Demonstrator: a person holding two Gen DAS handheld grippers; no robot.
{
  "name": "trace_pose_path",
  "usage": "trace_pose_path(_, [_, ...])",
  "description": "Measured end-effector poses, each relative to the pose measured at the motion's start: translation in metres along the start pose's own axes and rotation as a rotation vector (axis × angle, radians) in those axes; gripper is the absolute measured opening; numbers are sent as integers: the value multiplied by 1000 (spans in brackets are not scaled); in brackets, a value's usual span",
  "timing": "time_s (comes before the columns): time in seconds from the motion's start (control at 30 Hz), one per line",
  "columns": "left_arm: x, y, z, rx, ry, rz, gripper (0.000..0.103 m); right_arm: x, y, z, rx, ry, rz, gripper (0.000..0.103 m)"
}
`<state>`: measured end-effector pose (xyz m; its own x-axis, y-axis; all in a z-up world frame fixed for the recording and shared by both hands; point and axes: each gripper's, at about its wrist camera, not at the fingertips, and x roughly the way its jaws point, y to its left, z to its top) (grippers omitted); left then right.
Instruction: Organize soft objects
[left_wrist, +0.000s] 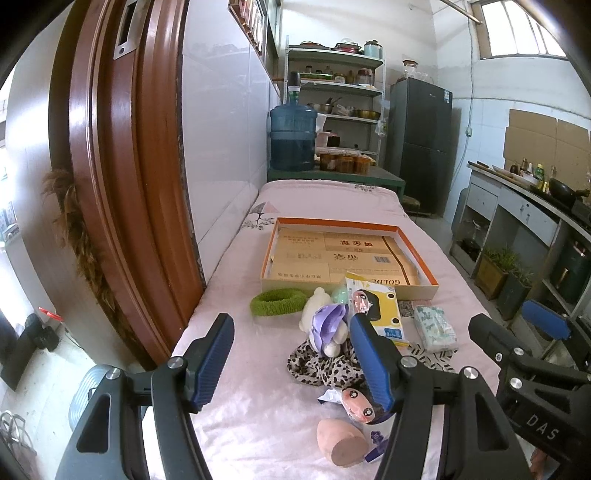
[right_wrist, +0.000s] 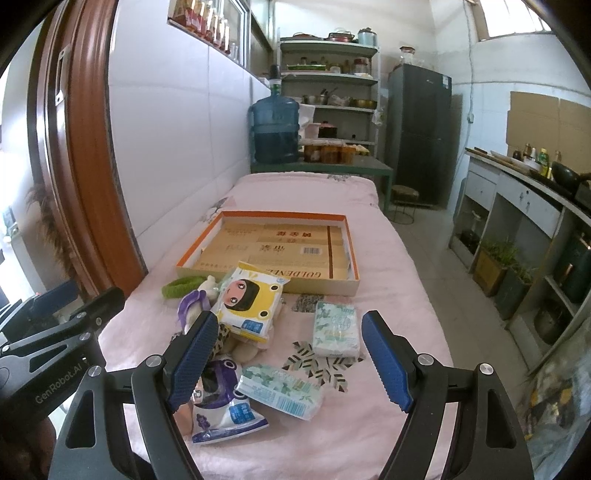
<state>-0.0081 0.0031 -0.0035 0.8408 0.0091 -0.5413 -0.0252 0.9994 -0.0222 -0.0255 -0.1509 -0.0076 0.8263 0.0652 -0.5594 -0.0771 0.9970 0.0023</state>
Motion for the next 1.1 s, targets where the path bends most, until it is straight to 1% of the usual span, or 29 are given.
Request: trace_pose_path(1.1, [1,-1,-7,-5,17,-7,65,3,0,-2,2,10,3,81])
